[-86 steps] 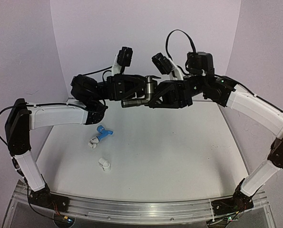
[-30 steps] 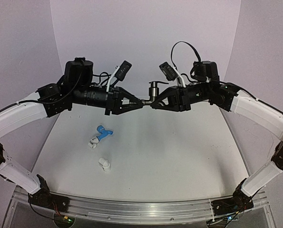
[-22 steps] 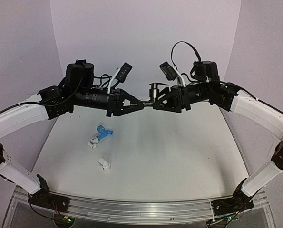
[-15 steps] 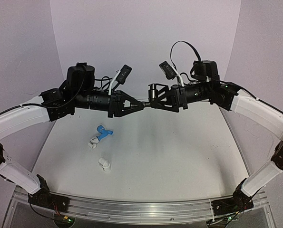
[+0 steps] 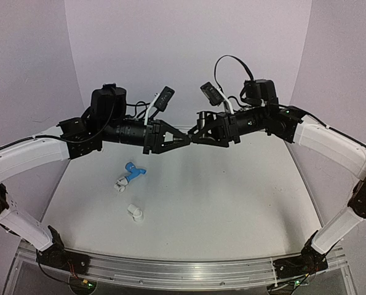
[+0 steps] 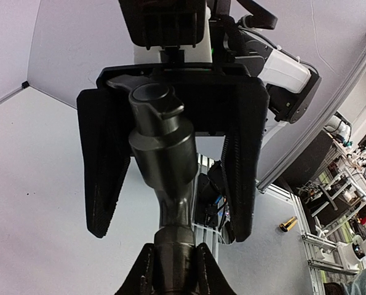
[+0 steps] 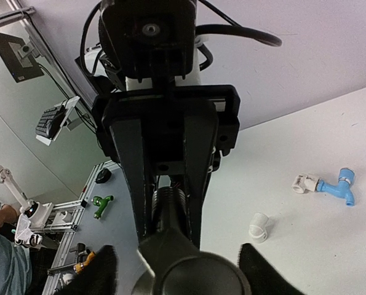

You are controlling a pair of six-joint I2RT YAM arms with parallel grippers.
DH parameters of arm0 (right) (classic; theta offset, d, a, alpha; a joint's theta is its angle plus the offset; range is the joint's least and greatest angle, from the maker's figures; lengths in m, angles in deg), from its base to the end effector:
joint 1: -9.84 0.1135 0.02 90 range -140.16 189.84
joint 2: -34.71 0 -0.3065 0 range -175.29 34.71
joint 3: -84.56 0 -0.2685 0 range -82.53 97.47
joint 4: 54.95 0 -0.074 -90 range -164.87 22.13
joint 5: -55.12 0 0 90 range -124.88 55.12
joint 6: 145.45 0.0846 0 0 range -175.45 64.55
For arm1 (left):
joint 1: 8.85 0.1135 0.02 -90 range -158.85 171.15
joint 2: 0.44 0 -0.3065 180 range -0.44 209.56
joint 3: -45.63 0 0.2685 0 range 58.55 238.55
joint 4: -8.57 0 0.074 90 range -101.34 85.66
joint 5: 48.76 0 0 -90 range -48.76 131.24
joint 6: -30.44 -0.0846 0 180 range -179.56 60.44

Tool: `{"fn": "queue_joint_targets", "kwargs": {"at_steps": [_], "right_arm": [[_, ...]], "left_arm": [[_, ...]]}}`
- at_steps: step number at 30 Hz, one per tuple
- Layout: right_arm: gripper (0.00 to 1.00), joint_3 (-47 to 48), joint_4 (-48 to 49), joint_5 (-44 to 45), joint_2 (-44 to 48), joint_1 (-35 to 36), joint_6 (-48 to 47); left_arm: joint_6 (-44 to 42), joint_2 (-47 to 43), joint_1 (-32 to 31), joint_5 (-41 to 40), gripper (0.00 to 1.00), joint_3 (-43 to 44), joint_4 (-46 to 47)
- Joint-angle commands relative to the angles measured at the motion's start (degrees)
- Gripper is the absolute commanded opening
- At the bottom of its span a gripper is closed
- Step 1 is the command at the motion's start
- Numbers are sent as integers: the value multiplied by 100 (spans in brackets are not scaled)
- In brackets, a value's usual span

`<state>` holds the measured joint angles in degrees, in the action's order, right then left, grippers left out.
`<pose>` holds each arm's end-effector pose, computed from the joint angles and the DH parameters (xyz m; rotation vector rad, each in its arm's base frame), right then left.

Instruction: Install the water faucets

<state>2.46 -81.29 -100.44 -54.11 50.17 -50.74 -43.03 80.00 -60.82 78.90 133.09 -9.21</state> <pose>0.2421 0.3065 0.4300 -1.3654 1.4549 1.5809 0.1897 -0.3265 0.4222 1.0780 1.6296 -1.4061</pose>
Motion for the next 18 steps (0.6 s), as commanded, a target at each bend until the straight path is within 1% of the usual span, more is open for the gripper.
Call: {"fn": "queue_joint_targets", "kwargs": {"at_steps": [1, 3, 5, 7, 9, 13, 16, 18], "right_arm": [[75, 197, 96, -11, 56, 37, -59], [75, 199, 68, 64, 114, 31, -101], [70, 203, 59, 78, 112, 36, -115], [61, 211, 59, 62, 72, 36, -111], [49, 218, 64, -41, 32, 38, -127], [31, 229, 76, -281, 29, 37, -128], [22, 231, 73, -494, 38, 38, -101], [21, 225, 74, -636, 47, 36, -57]], "left_arm": [[27, -145, -16, 3, 0, 45, 610], [5, -156, -15, -66, 0, 69, 536], [-9, -94, -19, -15, 0, 128, 360], [5, -11, -17, 162, 0, 161, 334], [24, 47, -16, 359, 0, 179, 362], [29, 15, -15, 448, 0, 107, 459], [6, -35, -15, 485, 0, 43, 462], [-43, -65, -18, 479, 0, 18, 463]]}}
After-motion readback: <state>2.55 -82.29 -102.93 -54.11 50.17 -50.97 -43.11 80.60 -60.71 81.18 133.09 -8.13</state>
